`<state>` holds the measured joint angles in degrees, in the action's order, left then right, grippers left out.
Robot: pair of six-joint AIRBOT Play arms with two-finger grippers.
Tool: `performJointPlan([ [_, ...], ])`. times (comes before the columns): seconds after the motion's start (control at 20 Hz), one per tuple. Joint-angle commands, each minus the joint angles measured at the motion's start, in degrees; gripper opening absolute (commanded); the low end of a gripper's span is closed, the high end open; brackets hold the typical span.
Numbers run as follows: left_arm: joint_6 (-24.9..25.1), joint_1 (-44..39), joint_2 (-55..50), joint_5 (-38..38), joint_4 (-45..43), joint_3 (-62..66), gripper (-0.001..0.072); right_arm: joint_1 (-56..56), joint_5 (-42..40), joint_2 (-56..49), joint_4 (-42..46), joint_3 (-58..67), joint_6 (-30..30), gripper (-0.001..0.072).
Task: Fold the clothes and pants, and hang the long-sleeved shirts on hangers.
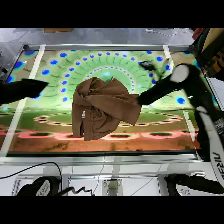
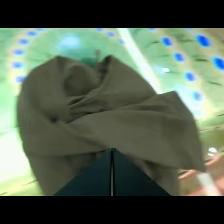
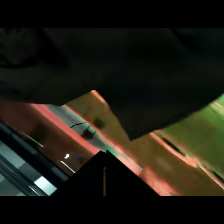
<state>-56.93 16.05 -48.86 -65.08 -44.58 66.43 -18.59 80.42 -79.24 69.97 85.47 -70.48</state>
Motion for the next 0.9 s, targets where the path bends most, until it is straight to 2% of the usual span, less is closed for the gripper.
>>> performJointPlan([
  [0.0,-0.1,8.3,4.0,-4.9,-8.0,0.0,0.0015,-14.8,-6.1,-0.3,2.5,-3.7,5.9,0.0024],
  [0.25,-0.1,8.9,3.5,-4.9,-17.4,-0.4,0.0015,-30.7,-25.3,-4.6,6.3,-11.5,7.2,0.0027],
  [0.3,-0.1,8.9,3.3,-4.9,-17.4,-0.7,0.0015,-32.8,-28.0,-6.3,7.6,-11.6,7.3,0.0065],
  [0.35,-0.1,8.9,2.9,-4.9,-17.1,-0.7,0.0019,-34.4,-30.3,-8.0,9.0,-11.6,7.3,0.0173],
  [0.45,-0.1,8.9,2.5,-4.9,-16.8,-0.7,0.0024,-36.9,-33.0,-11.1,11.7,-11.6,7.3,0.0472],
  [0.5,-0.1,8.9,2.4,-4.8,-16.7,-0.7,0.0025,-37.9,-33.8,-12.5,12.8,-11.6,8.5,0.0523],
  [0.7,-0.1,8.9,2.4,-4.8,-16.7,-0.7,0.0024,-40.5,-40.5,-17.0,13.2,-11.6,23.5,0.0524],
  [0.85,-0.1,8.9,1.9,-4.8,-16.7,-0.7,0.0024,-41.2,-45.6,-18.3,13.2,-11.6,25.2,0.0528],
])
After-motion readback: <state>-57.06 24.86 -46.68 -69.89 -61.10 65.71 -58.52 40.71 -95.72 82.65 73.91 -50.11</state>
